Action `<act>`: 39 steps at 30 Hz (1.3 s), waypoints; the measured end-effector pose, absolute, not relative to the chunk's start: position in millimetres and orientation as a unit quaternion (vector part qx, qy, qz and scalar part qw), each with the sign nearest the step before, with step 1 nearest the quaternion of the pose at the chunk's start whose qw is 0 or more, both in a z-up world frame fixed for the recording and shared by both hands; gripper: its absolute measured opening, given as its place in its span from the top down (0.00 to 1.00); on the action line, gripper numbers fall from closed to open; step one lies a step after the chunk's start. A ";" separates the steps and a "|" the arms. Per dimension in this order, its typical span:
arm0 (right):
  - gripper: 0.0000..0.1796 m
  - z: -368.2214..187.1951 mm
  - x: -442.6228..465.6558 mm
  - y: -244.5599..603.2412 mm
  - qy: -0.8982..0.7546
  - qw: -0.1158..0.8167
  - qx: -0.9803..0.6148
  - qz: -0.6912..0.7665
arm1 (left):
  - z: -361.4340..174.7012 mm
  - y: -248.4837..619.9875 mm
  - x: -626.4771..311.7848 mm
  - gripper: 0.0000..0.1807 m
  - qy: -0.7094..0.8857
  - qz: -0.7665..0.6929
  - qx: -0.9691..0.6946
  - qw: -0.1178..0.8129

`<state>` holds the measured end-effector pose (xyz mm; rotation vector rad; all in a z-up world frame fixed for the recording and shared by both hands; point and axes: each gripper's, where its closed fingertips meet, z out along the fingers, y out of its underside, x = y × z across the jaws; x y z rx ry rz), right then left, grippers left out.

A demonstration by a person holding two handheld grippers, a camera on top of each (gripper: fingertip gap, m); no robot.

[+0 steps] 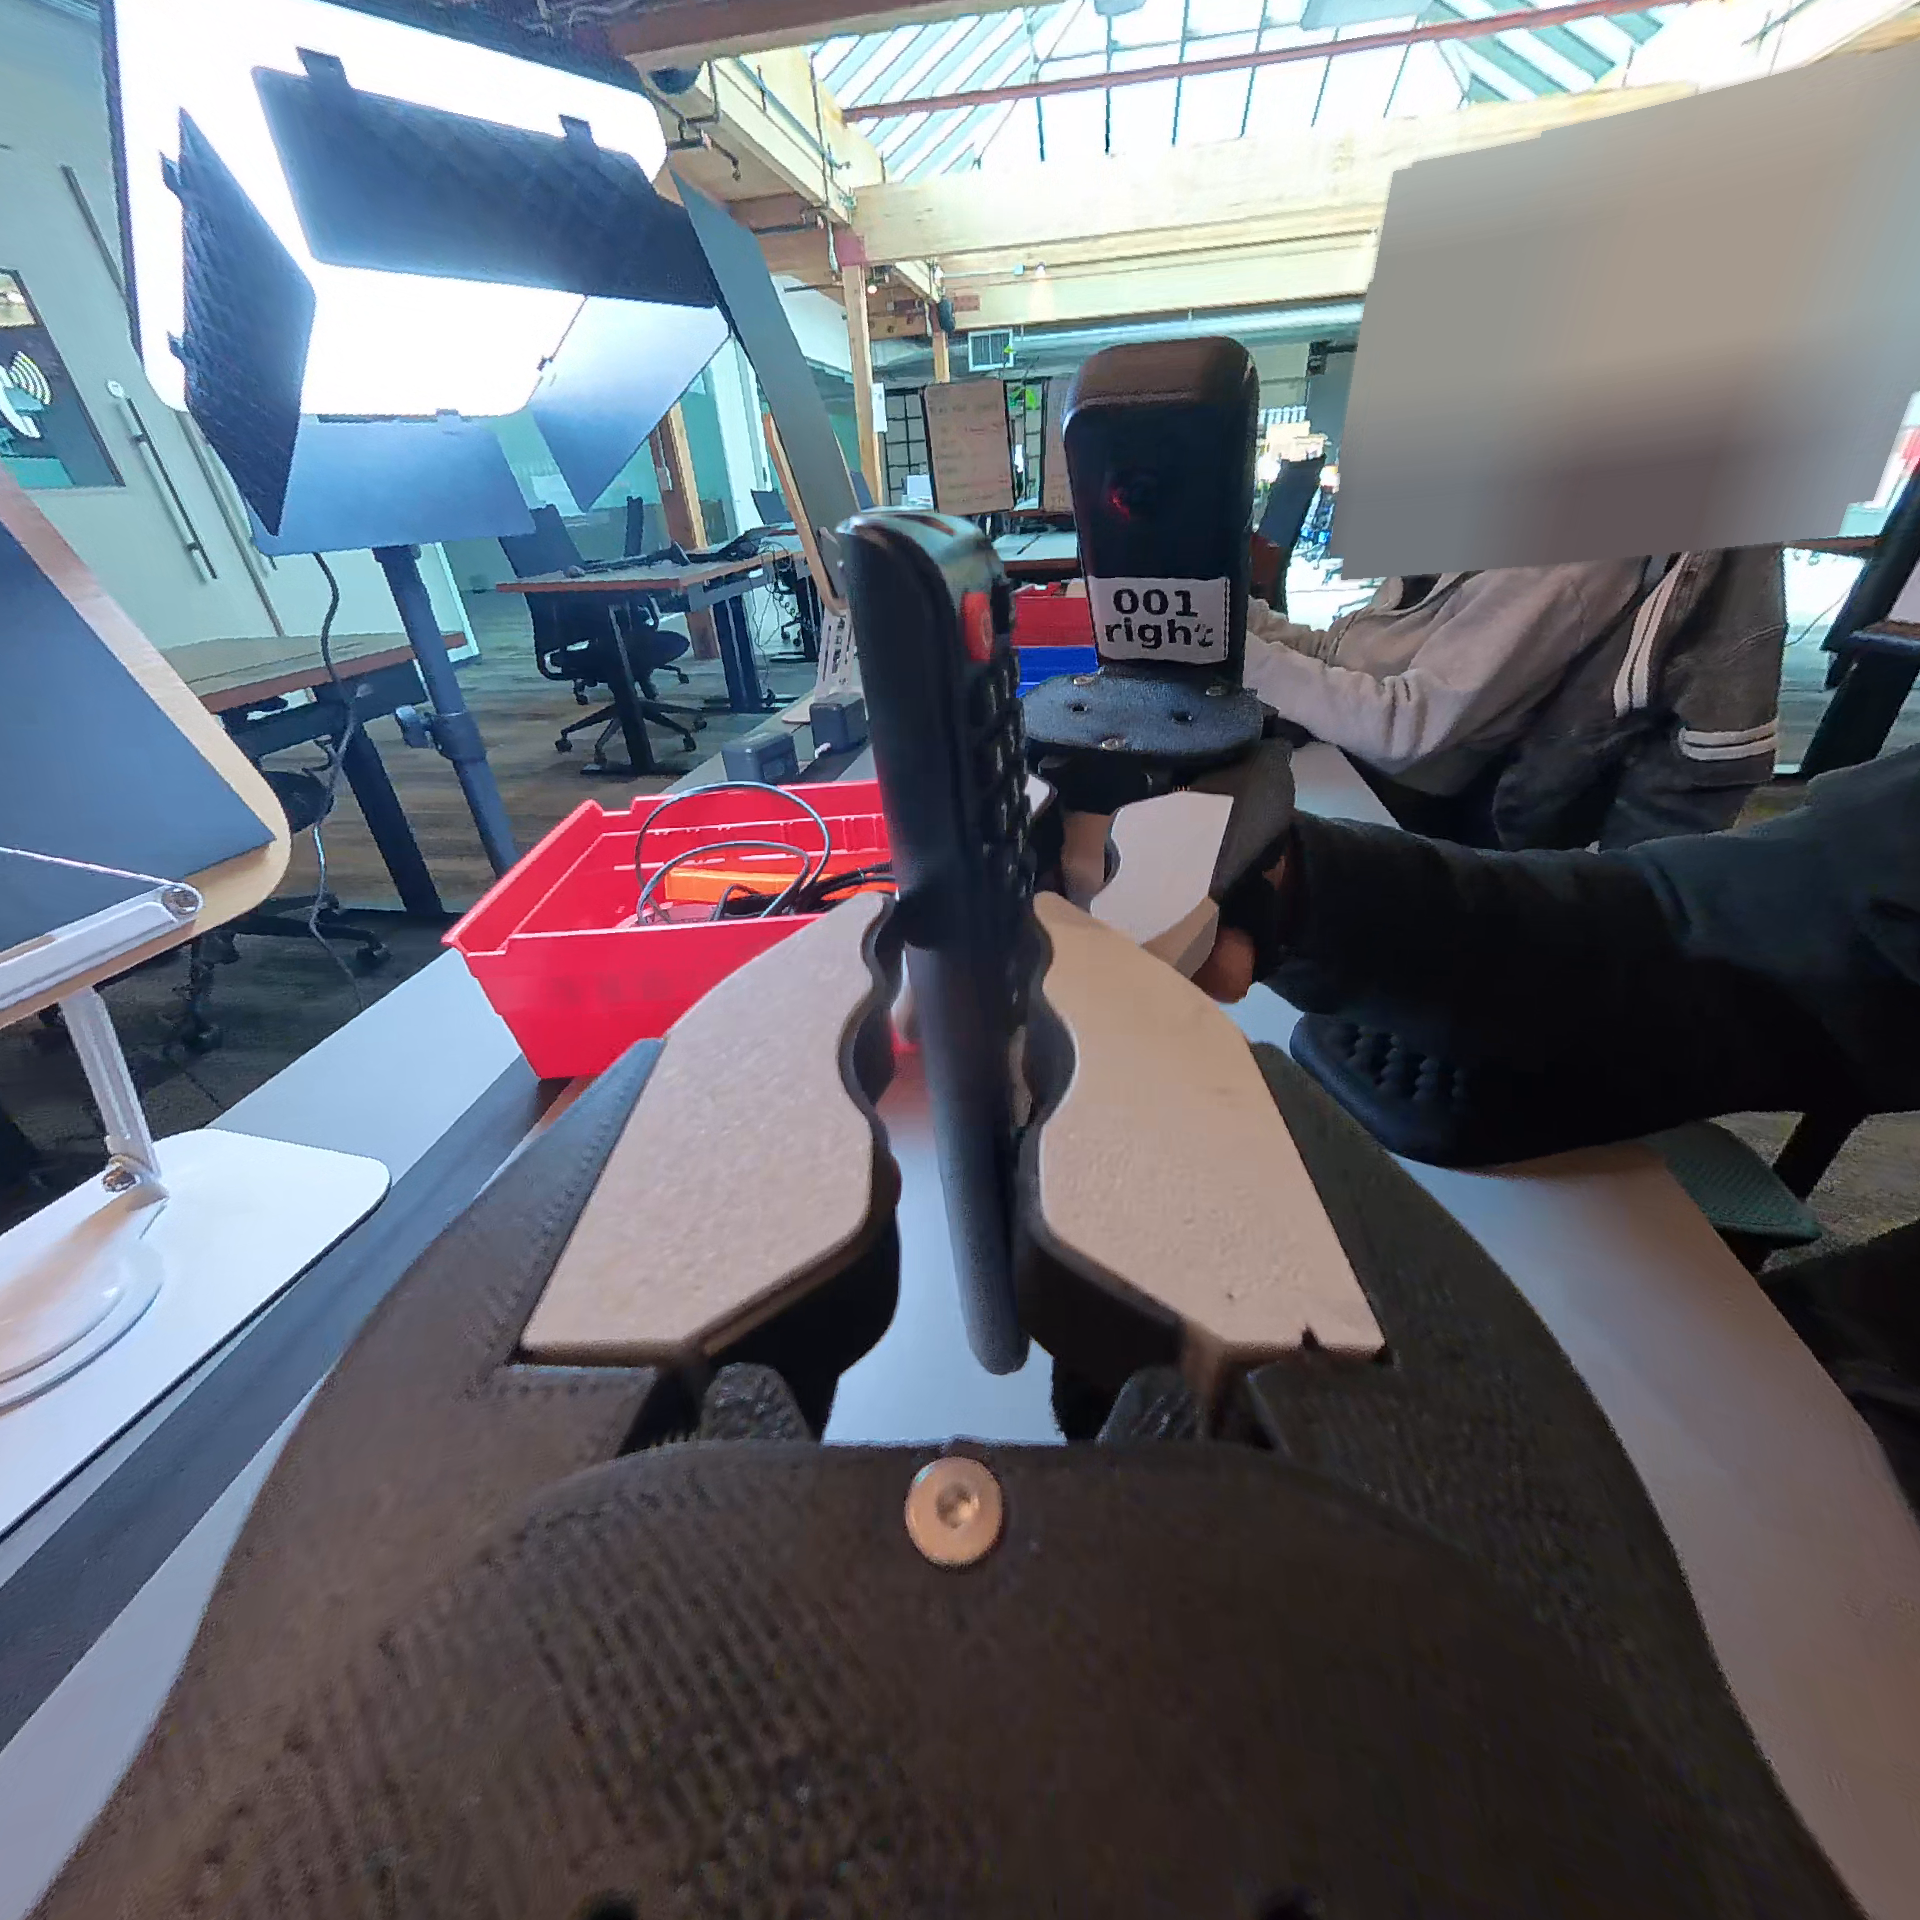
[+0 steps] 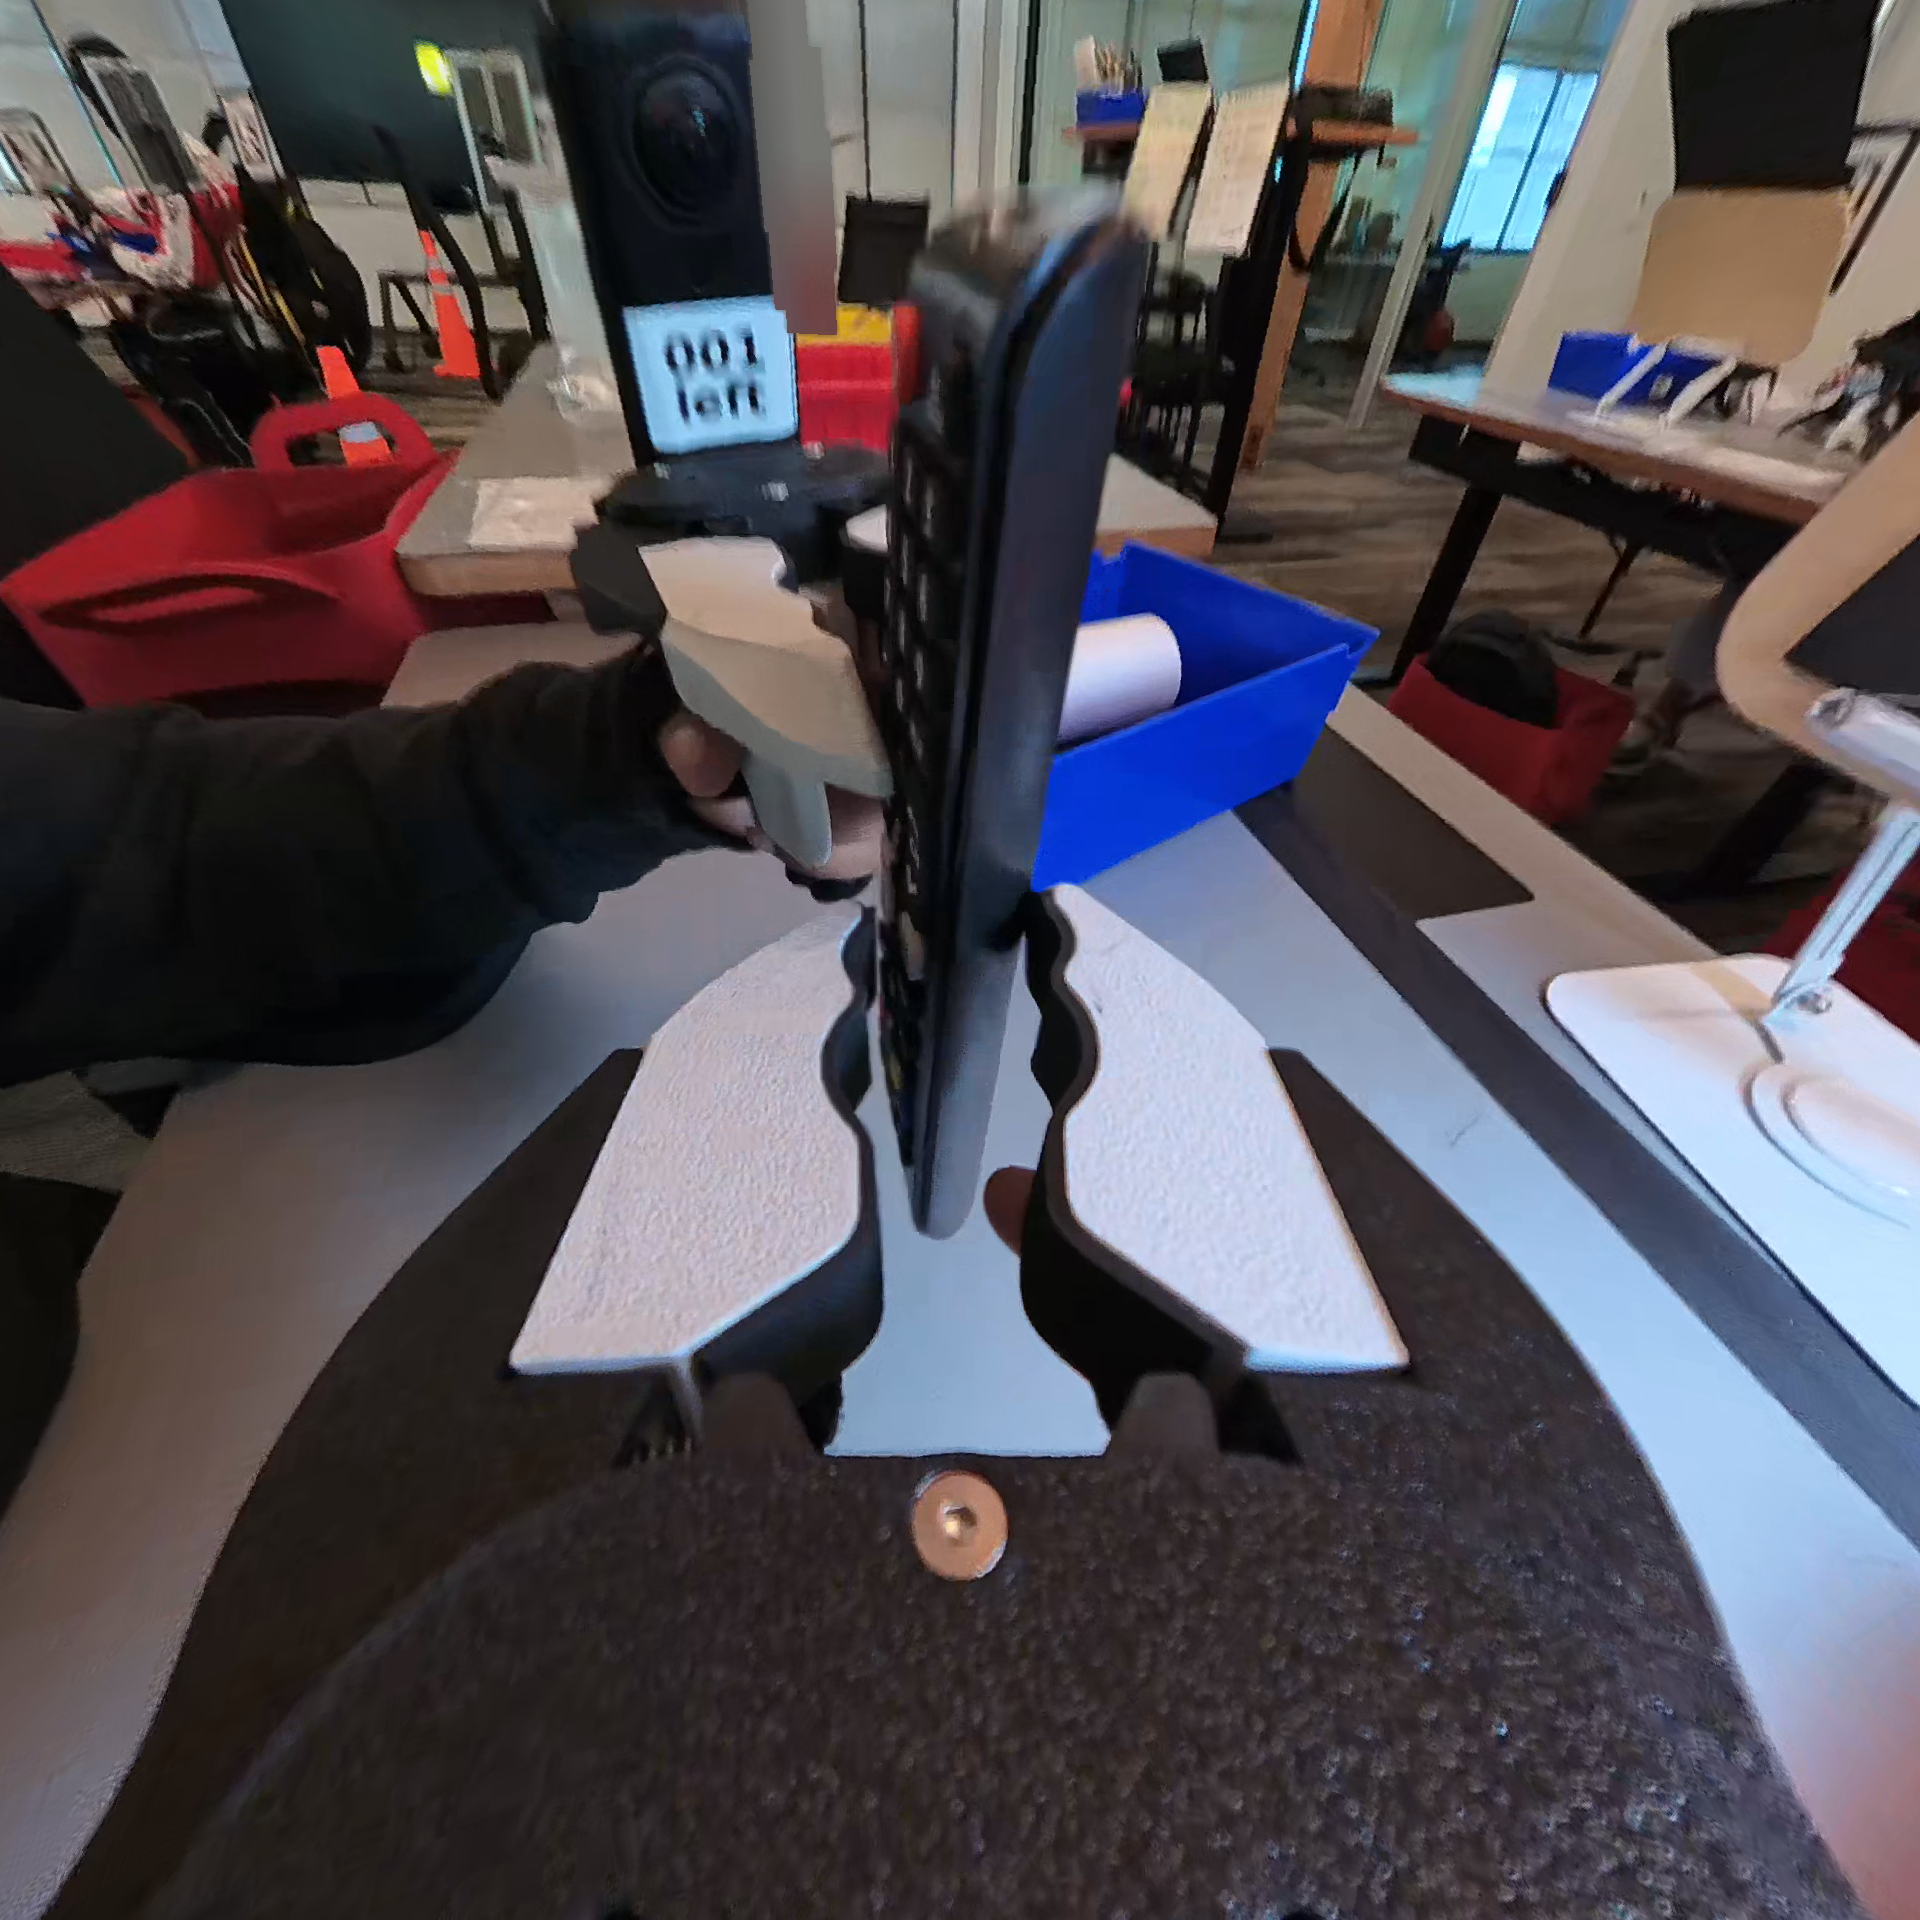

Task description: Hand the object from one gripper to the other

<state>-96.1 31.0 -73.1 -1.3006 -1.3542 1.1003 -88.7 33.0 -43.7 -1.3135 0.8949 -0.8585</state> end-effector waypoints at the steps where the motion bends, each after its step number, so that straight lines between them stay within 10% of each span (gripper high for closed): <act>1: 0.82 -65.0 -92.9 30.8 -0.544 0.473 -0.520 0.459 | -44.2 33.4 -89.1 0.89 0.389 -0.371 -0.571 0.621; 39: 0.87 -59.0 -93.7 22.4 -0.550 0.491 -0.486 0.469 | -30.3 23.5 -79.2 0.88 0.386 -0.373 -0.559 0.632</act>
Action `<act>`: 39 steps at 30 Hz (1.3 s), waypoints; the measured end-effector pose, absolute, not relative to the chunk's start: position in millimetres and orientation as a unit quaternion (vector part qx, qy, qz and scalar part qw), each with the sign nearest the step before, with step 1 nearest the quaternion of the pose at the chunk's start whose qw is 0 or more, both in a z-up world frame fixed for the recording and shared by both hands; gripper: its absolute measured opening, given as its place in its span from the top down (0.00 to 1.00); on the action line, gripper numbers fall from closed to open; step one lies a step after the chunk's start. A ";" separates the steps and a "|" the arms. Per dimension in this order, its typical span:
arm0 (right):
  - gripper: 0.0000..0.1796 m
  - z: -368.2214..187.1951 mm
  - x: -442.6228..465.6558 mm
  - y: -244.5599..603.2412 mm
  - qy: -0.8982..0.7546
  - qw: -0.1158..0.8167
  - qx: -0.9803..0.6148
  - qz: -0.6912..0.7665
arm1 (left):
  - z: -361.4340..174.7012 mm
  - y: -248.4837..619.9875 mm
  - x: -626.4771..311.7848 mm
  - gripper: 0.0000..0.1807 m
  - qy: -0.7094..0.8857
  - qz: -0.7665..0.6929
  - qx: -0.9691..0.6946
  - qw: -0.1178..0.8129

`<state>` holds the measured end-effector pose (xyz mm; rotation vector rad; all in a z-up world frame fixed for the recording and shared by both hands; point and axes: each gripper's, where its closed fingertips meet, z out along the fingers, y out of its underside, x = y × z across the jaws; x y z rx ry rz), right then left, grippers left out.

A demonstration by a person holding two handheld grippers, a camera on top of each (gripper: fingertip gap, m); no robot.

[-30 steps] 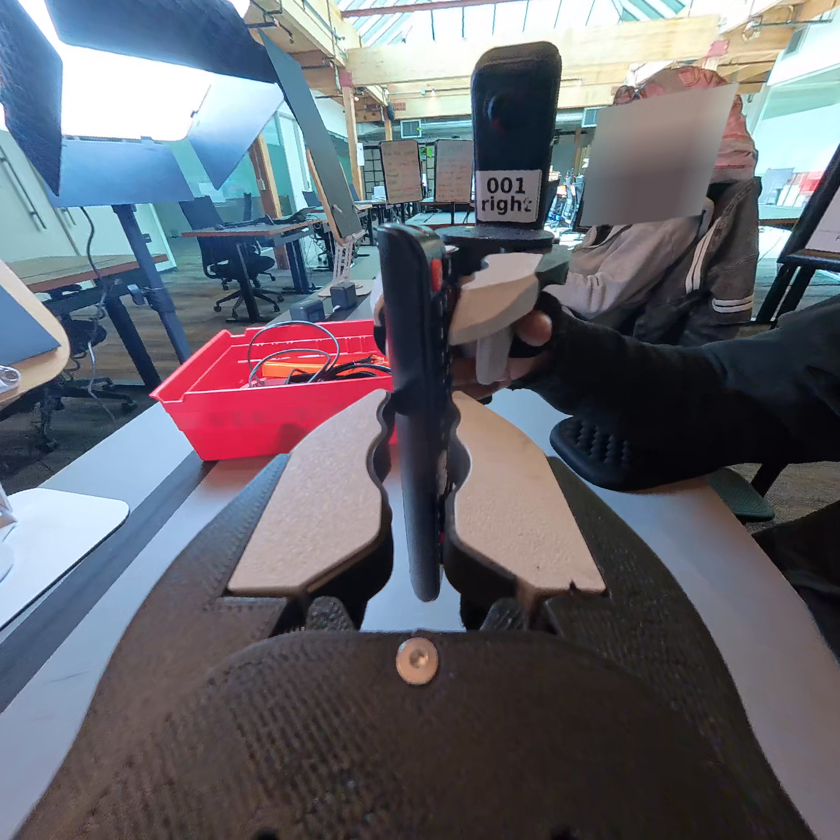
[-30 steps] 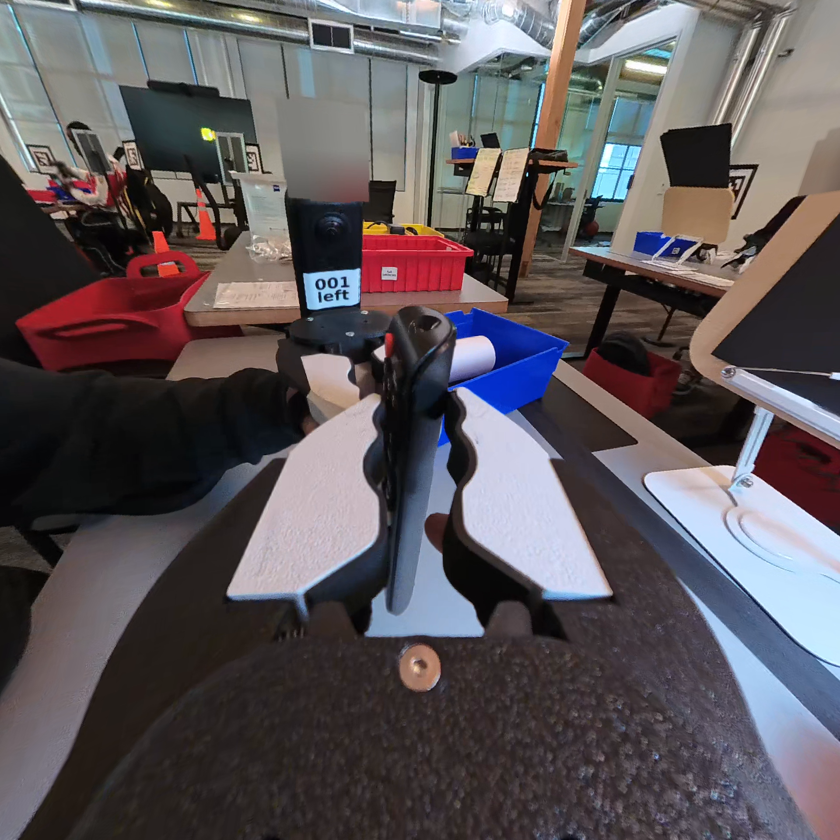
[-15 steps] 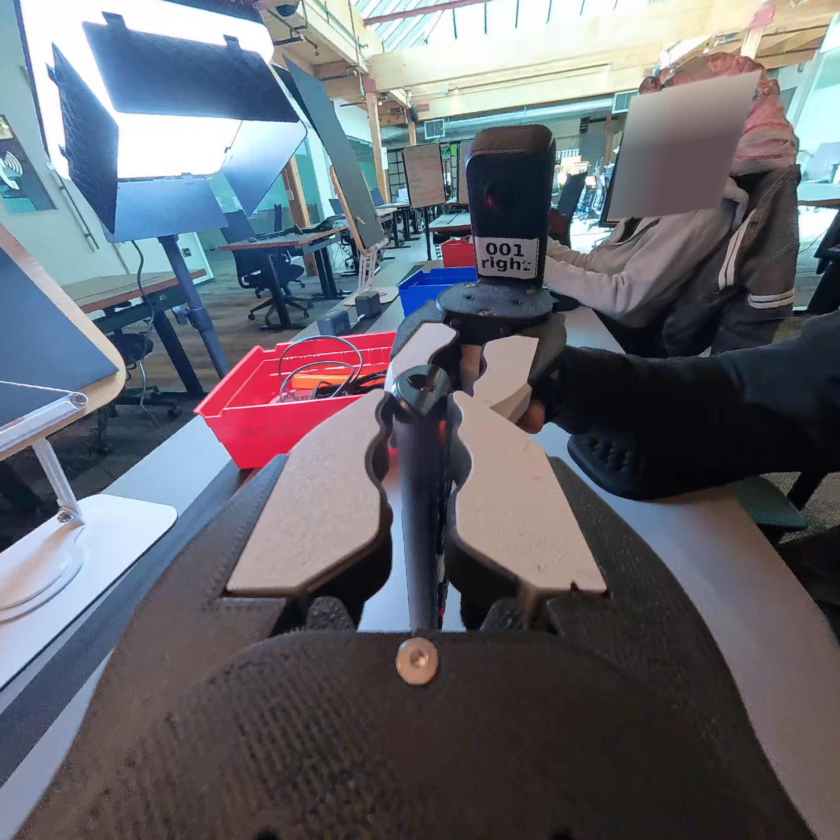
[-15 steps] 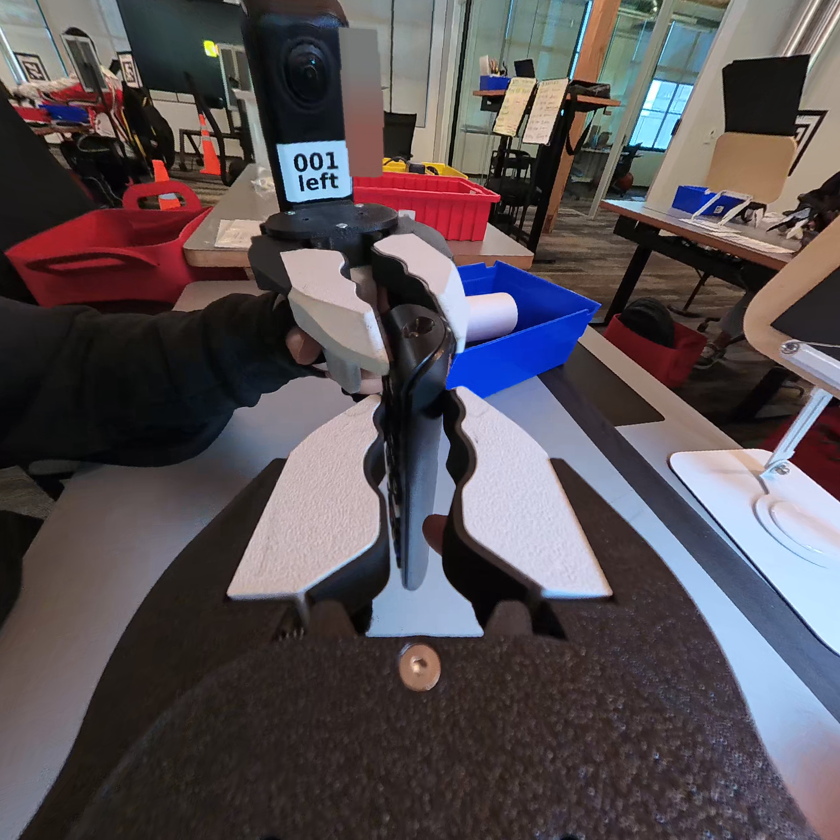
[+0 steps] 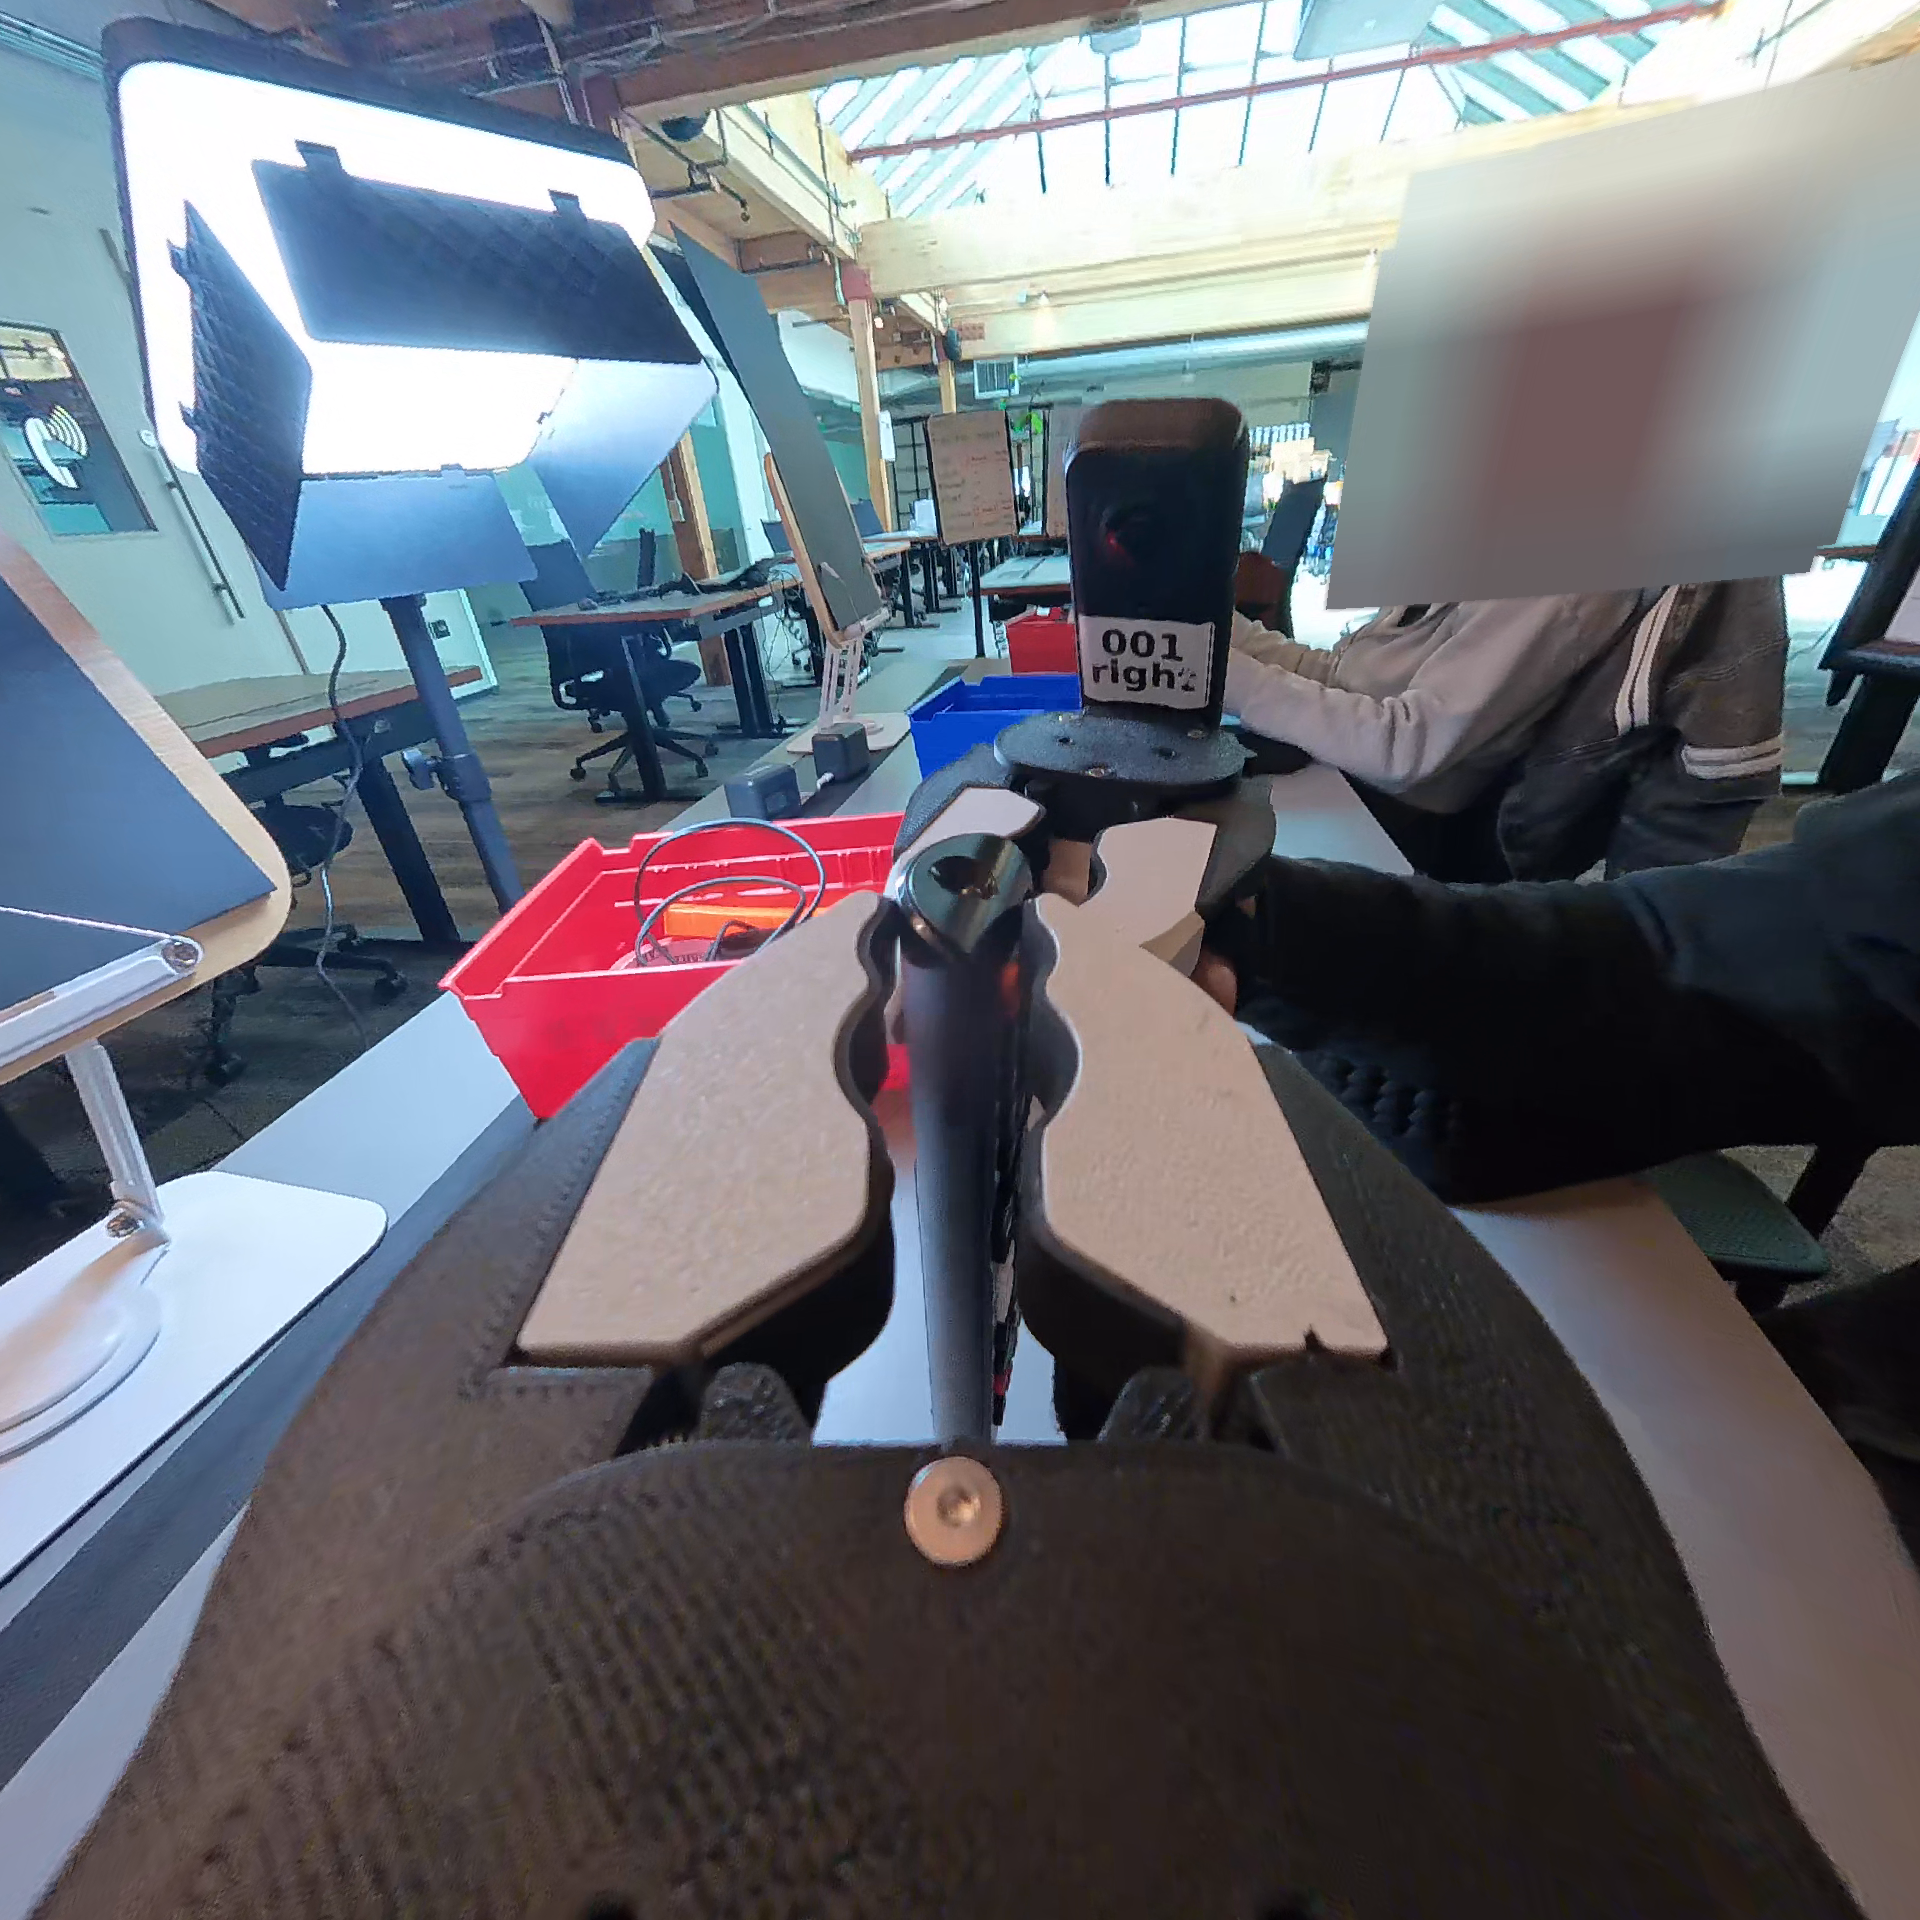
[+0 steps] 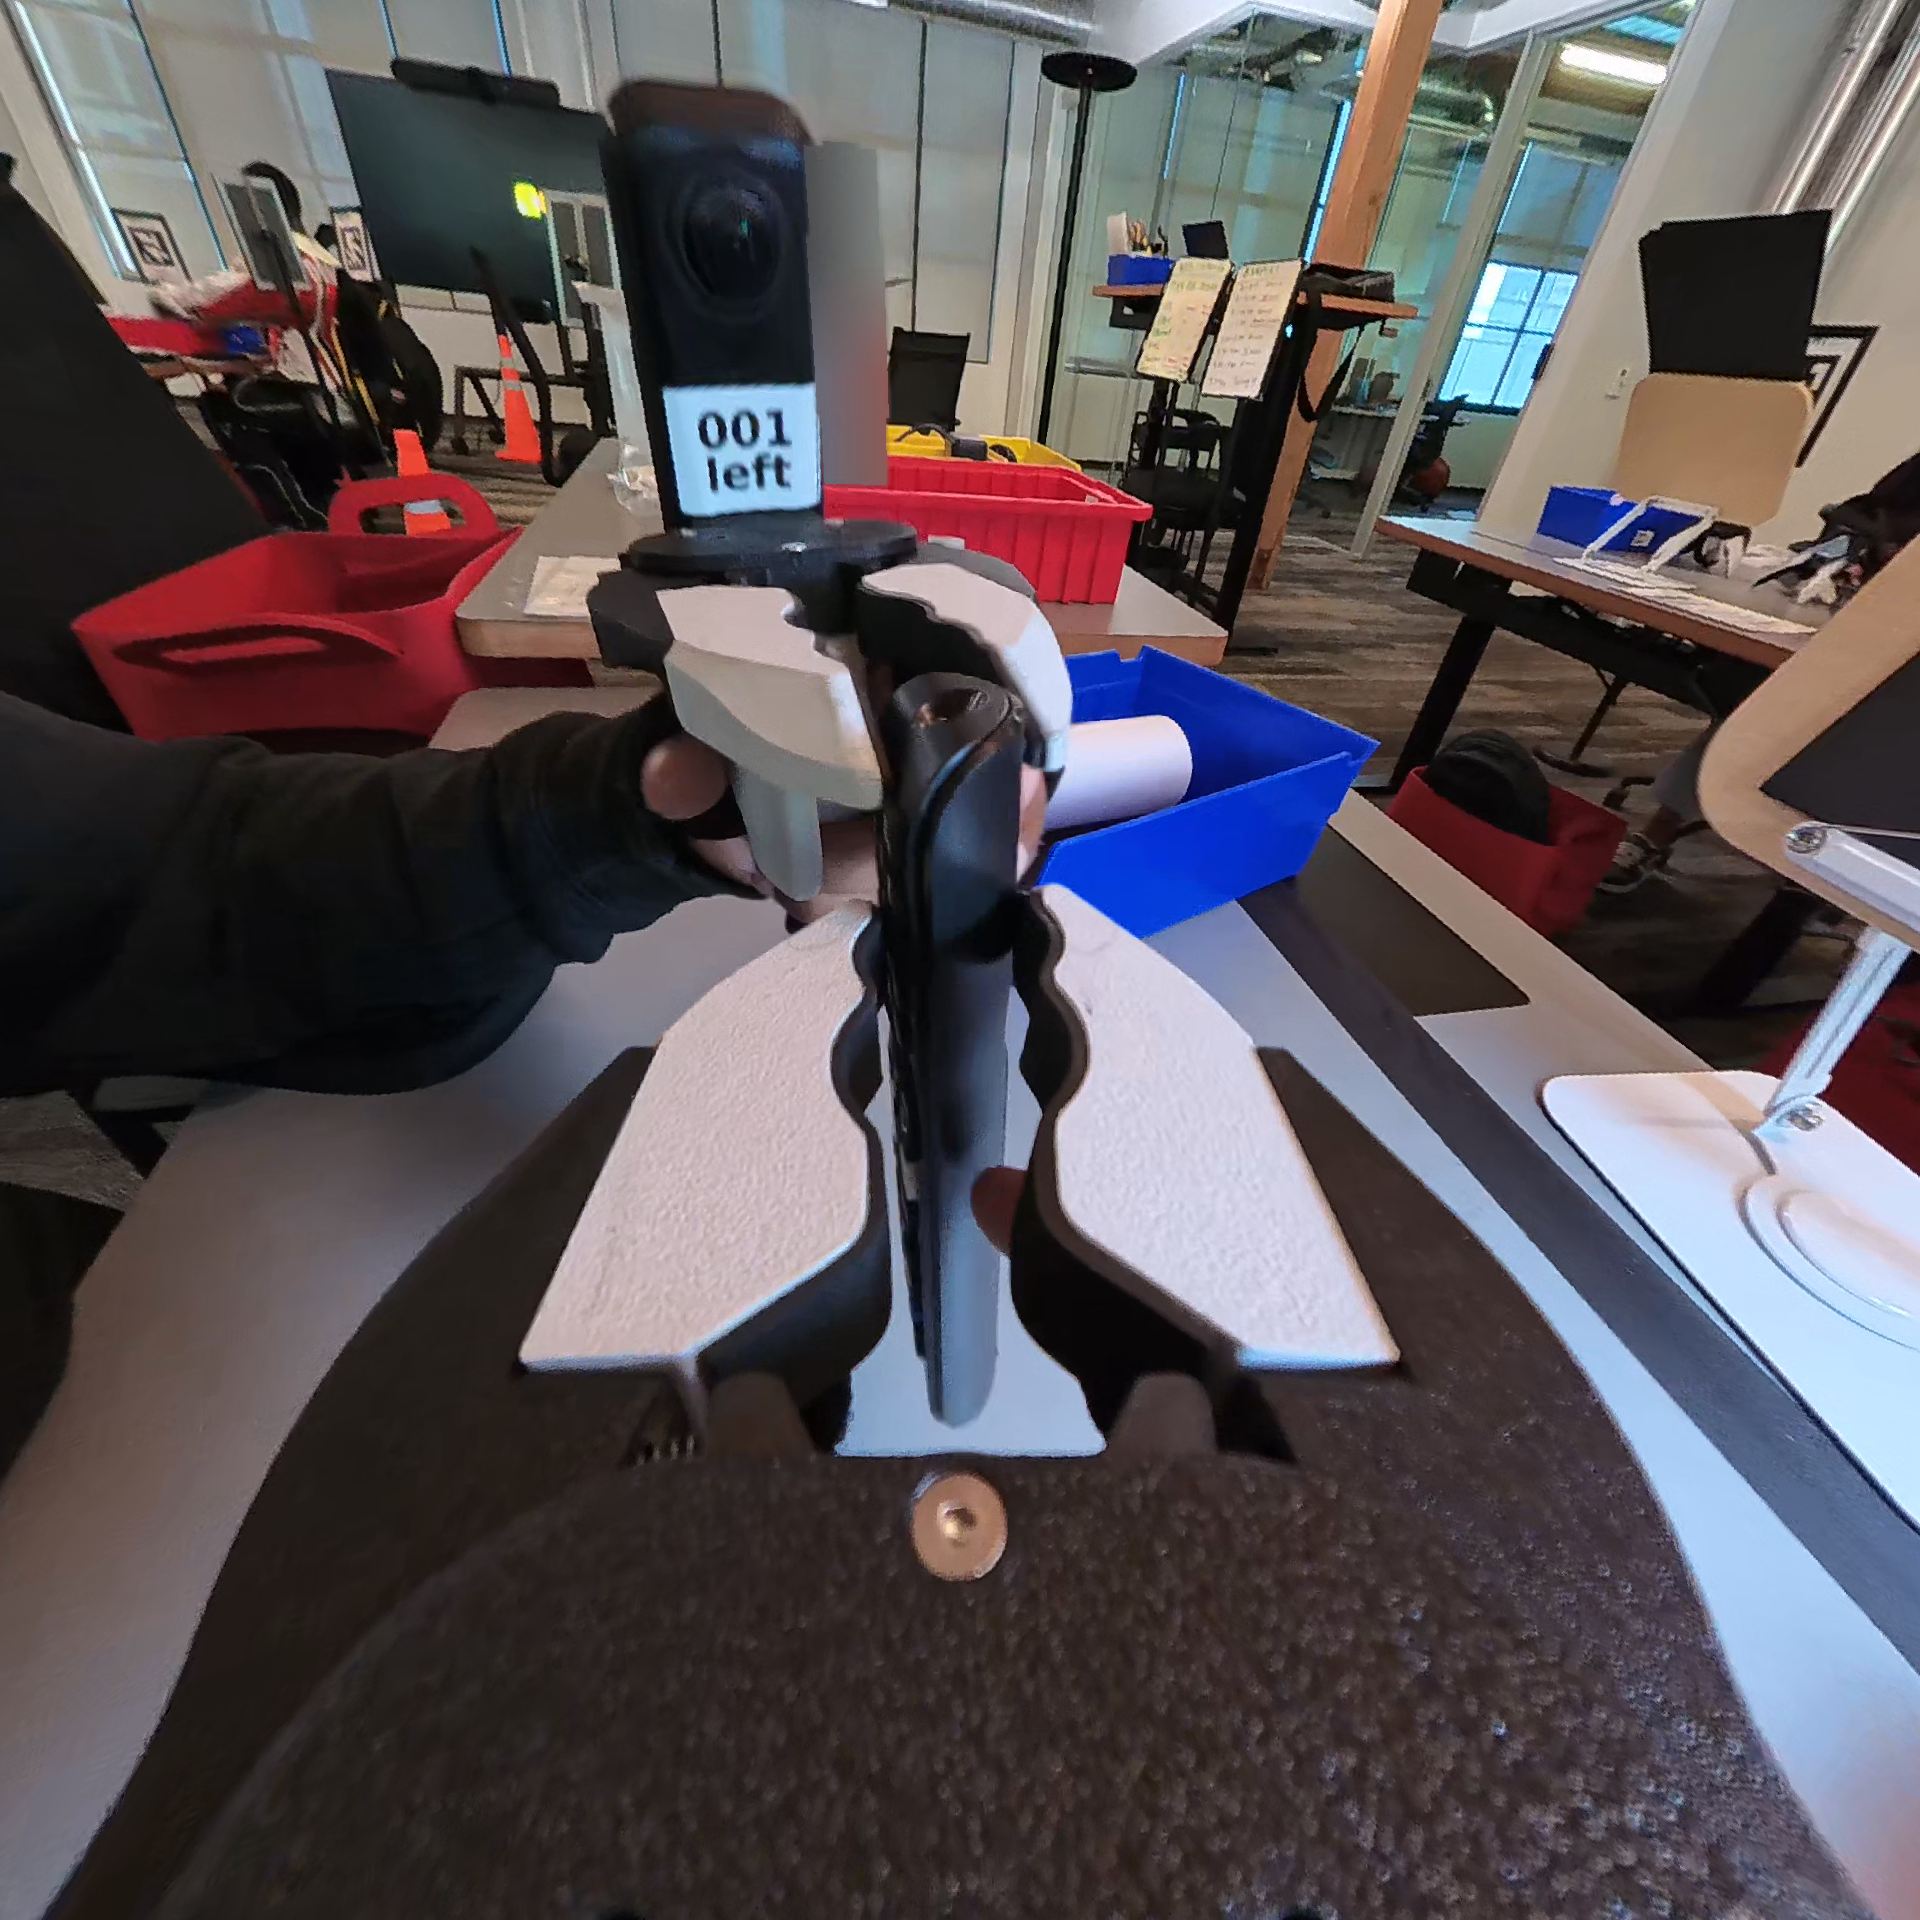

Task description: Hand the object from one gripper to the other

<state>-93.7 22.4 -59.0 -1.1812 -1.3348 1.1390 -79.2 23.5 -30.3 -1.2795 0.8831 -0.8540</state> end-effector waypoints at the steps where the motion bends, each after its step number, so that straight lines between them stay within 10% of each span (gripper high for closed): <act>1: 0.87 -56.3 -92.8 22.0 -0.546 0.490 -0.486 0.476 | -29.0 21.9 -79.4 0.84 0.385 -0.382 -0.555 0.630; 5: 0.87 -44.4 -88.6 21.3 -0.530 0.496 -0.479 0.494 | -46.8 21.7 -81.7 0.73 0.417 -0.379 -0.570 0.598; 12: 0.87 -40.3 -89.9 19.5 -0.518 0.496 -0.478 0.508 | -55.5 21.6 -73.8 0.87 0.435 -0.361 -0.567 0.599; 28: 0.88 -53.3 -92.2 21.3 -0.530 0.474 -0.485 0.510 | -35.5 22.8 -77.5 0.87 0.388 -0.395 -0.557 0.619; 32: 0.88 -46.5 -88.3 24.4 -0.515 0.478 -0.483 0.522 | -50.1 22.5 -81.8 0.74 0.411 -0.400 -0.576 0.582; 39: 0.88 -50.3 -94.1 22.7 -0.510 0.475 -0.487 0.526 | -68.1 26.1 -71.3 0.85 0.425 -0.391 -0.587 0.567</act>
